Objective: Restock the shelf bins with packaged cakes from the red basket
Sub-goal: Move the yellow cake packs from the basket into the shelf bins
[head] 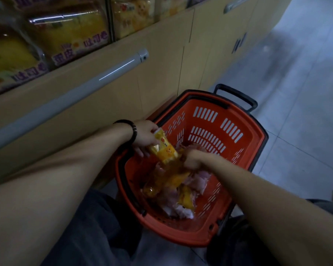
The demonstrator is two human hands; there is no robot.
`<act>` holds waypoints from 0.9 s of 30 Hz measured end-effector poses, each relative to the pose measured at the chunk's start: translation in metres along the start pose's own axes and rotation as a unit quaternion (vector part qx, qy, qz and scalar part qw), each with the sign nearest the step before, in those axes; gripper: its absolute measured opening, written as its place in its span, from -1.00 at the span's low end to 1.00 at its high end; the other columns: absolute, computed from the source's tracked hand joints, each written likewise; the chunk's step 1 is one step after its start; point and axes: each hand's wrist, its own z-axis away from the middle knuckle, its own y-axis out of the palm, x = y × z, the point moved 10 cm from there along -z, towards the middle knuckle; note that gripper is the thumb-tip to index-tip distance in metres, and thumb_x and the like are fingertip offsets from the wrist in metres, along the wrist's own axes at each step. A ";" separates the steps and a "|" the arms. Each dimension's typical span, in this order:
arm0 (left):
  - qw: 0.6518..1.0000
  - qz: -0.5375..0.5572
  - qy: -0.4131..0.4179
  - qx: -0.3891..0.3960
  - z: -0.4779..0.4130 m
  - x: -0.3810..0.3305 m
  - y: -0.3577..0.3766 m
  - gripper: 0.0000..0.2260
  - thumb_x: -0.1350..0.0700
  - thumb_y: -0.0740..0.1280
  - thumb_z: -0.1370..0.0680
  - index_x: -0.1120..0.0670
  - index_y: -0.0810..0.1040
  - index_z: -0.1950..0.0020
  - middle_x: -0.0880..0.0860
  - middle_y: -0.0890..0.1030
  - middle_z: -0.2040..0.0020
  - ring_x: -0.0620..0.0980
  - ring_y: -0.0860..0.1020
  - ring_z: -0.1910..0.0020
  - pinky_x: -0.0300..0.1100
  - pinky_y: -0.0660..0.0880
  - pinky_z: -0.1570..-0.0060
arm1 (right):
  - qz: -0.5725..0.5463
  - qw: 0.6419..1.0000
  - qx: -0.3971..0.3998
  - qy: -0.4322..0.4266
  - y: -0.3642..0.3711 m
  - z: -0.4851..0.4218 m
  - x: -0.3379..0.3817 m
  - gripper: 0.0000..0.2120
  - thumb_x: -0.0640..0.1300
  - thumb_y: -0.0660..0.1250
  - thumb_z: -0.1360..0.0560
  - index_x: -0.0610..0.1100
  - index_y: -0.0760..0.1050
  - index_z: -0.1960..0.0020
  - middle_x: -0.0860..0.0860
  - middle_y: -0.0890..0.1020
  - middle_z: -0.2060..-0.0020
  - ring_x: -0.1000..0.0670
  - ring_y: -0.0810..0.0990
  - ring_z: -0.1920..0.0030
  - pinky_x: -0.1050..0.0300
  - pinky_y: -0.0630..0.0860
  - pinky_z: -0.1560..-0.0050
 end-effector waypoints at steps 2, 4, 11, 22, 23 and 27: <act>0.999 0.047 0.022 0.000 0.010 -0.007 -0.013 -0.85 0.20 0.30 -0.68 0.08 0.49 -0.25 0.19 0.66 -0.11 0.23 0.71 -0.05 0.09 0.69 0.07 | -0.069 0.997 -0.023 -0.007 -0.039 0.029 -0.004 -0.72 -0.21 0.40 -0.61 -0.23 0.54 -0.30 -0.18 0.68 -0.07 -0.15 0.72 0.11 0.08 0.64 0.29; 0.993 0.097 0.061 -0.022 0.024 -0.017 -0.030 -0.92 0.26 0.27 -0.68 0.10 0.50 -0.11 0.22 0.64 -0.09 0.23 0.70 0.03 0.01 0.68 0.19 | -0.100 0.994 -0.038 -0.018 -0.073 0.064 -0.007 -0.71 -0.17 0.47 -0.58 -0.24 0.56 -0.26 -0.19 0.69 -0.10 -0.21 0.72 -0.04 -0.09 0.71 0.02; 0.965 0.239 0.102 -0.029 0.060 -0.015 -0.045 -0.89 0.28 0.23 -0.69 0.20 0.46 -0.20 0.40 0.62 -0.15 0.21 0.71 0.13 -0.04 0.70 0.24 | -0.347 0.925 -0.083 -0.132 -0.120 0.162 0.003 -0.77 -0.15 0.44 -0.57 -0.25 0.60 -0.17 -0.17 0.76 0.05 -0.12 0.75 0.14 0.12 0.66 0.24; 0.896 0.364 0.246 -0.059 0.117 -0.060 -0.053 -0.89 0.11 0.36 -0.59 -0.06 0.65 -0.05 0.17 0.64 -0.05 0.11 0.63 0.22 -0.08 0.56 0.23 | -0.543 0.789 -0.148 -0.245 -0.148 0.194 0.036 -0.77 -0.18 0.35 -0.66 -0.33 0.59 -0.21 -0.27 0.69 0.02 -0.18 0.68 0.12 0.11 0.68 0.23; 0.892 0.359 0.265 -0.070 0.131 -0.068 -0.055 -0.92 0.04 0.42 -0.56 -0.06 0.65 -0.04 0.17 0.63 -0.07 0.10 0.63 0.22 -0.09 0.58 0.27 | -0.549 0.780 -0.163 -0.255 -0.154 0.203 0.036 -0.80 -0.20 0.33 -0.66 -0.32 0.60 -0.18 -0.26 0.68 0.03 -0.17 0.67 0.14 0.10 0.67 0.24; 0.895 0.271 0.324 -0.146 0.215 -0.092 -0.086 -0.90 0.05 0.39 -0.54 -0.02 0.61 -0.04 0.17 0.64 0.03 0.20 0.67 0.26 -0.12 0.58 0.43 | -0.525 0.741 -0.258 -0.330 -0.184 0.264 0.038 -0.74 -0.13 0.39 -0.59 -0.26 0.61 -0.20 -0.21 0.68 0.05 -0.19 0.65 0.14 -0.02 0.65 0.20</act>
